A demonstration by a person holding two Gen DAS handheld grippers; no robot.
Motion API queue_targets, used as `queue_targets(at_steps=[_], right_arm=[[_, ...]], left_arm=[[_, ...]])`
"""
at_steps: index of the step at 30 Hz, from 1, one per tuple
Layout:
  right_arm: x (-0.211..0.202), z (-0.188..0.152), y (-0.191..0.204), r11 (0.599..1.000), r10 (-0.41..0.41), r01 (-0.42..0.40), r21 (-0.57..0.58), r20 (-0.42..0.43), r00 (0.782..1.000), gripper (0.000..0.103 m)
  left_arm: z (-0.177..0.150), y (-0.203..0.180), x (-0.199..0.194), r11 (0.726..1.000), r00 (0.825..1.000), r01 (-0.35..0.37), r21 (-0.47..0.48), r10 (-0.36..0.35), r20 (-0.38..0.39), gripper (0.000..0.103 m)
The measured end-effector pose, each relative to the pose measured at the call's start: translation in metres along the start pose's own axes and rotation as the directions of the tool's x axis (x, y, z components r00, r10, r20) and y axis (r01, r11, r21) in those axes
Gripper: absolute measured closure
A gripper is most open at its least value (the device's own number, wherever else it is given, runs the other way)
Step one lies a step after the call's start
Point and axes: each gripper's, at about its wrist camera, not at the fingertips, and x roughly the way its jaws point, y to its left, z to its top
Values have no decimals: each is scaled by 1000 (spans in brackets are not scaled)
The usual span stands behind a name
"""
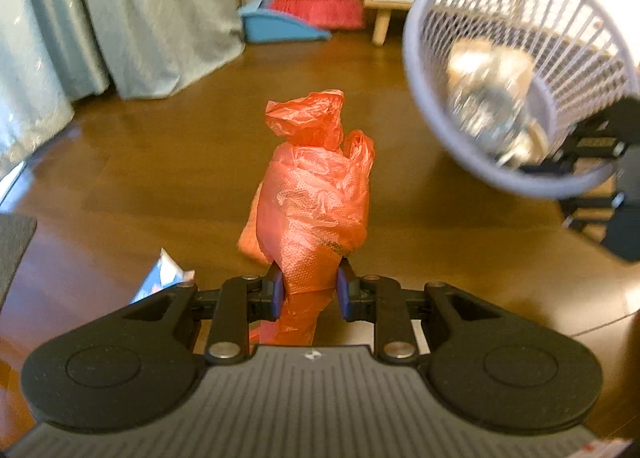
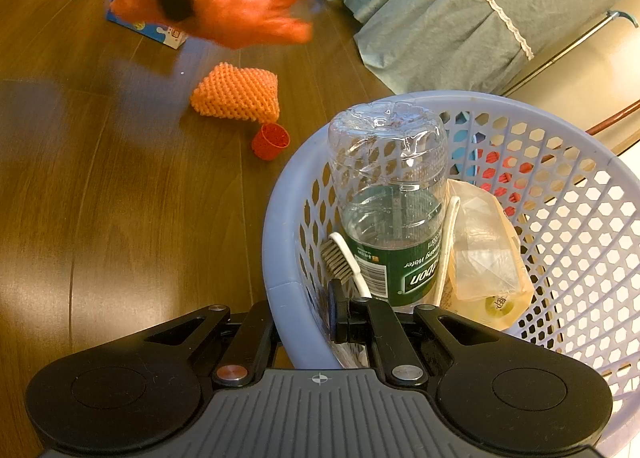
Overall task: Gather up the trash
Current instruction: 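Lift the orange bag with the left tool and drop it into the basket, then move the open left tool down to the blue milk carton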
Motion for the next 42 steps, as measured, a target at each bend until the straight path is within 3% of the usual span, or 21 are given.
queue_targets(at_steps=[4,9,17,18,20,21,24,33,42], right_arm=[[0,0,0,1000,0,0,0,0,1000,99],[0,0,1,1000,0,0,2,0,1000,99],[0,0,0,1000,2,-2,4,2,1000,99],[0,0,0,1000,2,-2,5,2,1000,99],[0,0,0,1000,2,-2,4,2,1000,100],[0,1,0,1000,2,-2,5,2,1000,100],[1,1,-1,1000,2,-2,10,5,1000,100],[2,2,-3,1000,2,-2,17,6,1000,100],[1,3,-3,1000,2,-2,18,5,1000,99]], left_arm=[[30,-15,-17,998,996,50,23,-52,68,82],[71,-38,-29,986,980,154,63,-160,118,82],[126,-78,-25,939,926,312,146,-335,173,80],[131,-84,-23,929,913,337,156,-362,186,75],[138,-93,-16,913,894,377,155,-402,196,45],[140,-96,-13,914,893,378,150,-402,203,41],[140,-97,-15,913,882,389,127,-409,233,41],[112,-52,-18,957,933,290,31,-289,214,41],[57,15,-23,990,984,125,-67,-115,135,41]])
